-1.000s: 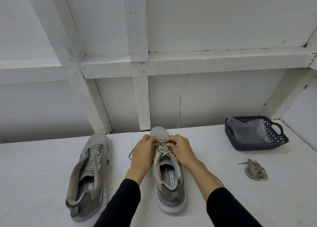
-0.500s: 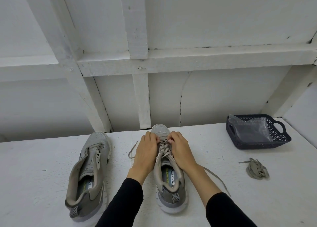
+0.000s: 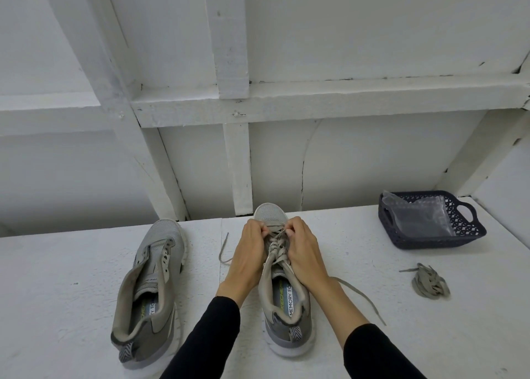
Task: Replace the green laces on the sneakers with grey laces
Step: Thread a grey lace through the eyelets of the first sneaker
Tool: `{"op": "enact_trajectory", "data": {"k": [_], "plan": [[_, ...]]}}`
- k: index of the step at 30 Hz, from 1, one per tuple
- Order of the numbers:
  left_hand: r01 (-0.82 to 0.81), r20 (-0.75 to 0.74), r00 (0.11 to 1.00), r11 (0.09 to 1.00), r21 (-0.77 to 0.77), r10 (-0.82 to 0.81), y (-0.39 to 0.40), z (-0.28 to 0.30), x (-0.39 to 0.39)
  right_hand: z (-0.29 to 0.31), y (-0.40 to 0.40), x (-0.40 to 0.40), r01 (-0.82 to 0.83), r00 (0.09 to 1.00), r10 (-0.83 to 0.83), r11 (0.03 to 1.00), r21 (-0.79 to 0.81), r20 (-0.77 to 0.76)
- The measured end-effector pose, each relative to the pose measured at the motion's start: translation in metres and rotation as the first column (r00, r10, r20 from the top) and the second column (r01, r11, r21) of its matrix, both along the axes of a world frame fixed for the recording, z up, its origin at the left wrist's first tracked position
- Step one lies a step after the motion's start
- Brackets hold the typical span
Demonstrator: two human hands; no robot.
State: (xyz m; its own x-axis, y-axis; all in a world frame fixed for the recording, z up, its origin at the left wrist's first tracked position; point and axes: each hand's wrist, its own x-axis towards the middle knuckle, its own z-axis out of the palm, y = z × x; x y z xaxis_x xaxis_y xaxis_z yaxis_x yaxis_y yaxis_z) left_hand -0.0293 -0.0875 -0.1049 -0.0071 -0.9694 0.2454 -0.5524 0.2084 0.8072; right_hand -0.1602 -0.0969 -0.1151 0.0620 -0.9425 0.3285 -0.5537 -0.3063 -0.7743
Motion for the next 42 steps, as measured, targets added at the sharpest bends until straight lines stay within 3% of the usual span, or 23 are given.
{"op": "enact_trajectory", "data": {"k": [3, 11, 14, 18, 22, 25, 29, 34, 38, 42], "plan": [[0.004, -0.026, 1.000, 0.999, 0.043, -0.003, -0.003, -0.006, 0.001, -0.003, -0.002, -0.001, 0.013, 1.000, -0.013, 1.000, 0.016, 0.014], [0.073, 0.079, 0.994, 0.997, 0.010, -0.074, -0.008, -0.016, 0.008, -0.005, -0.003, -0.010, 0.031, 0.988, -0.052, 0.989, 0.144, 0.146], [0.119, 0.031, 0.992, 0.993, 0.012, -0.119, -0.009, -0.020, 0.014, -0.004, -0.005, -0.013, -0.011, 0.988, -0.016, 0.985, 0.174, 0.155], [0.031, 0.048, 0.998, 0.999, -0.017, -0.030, -0.013, -0.015, 0.013, -0.001, -0.007, -0.014, -0.028, 0.992, 0.005, 0.982, 0.189, 0.123], [-0.007, -0.017, 1.000, 0.996, 0.090, 0.009, -0.018, -0.011, 0.010, 0.001, -0.009, -0.014, -0.017, 0.993, -0.011, 0.974, 0.224, 0.121], [-0.075, 0.067, 0.995, 0.992, 0.101, 0.068, -0.015, -0.011, 0.006, 0.002, -0.010, -0.013, -0.009, 0.993, -0.018, 0.972, 0.235, 0.113], [-0.139, 0.050, 0.990, 0.983, 0.122, 0.133, -0.012, -0.007, 0.004, 0.002, -0.009, -0.013, 0.010, 0.988, -0.049, 0.968, 0.250, 0.149], [-0.011, -0.159, 0.986, 0.983, 0.185, 0.041, -0.012, 0.003, 0.017, 0.004, -0.008, -0.018, 0.012, 0.976, -0.078, 0.952, 0.305, 0.204], [0.080, -0.098, 0.993, 0.981, 0.175, -0.064, -0.011, 0.004, 0.026, 0.006, -0.006, -0.024, -0.066, 0.988, 0.016, 0.942, 0.330, 0.153], [0.067, -0.084, 0.995, 0.989, 0.128, -0.056, -0.006, 0.002, 0.023, 0.012, 0.000, -0.023, -0.056, 0.984, 0.003, 0.955, 0.290, 0.178]]}}
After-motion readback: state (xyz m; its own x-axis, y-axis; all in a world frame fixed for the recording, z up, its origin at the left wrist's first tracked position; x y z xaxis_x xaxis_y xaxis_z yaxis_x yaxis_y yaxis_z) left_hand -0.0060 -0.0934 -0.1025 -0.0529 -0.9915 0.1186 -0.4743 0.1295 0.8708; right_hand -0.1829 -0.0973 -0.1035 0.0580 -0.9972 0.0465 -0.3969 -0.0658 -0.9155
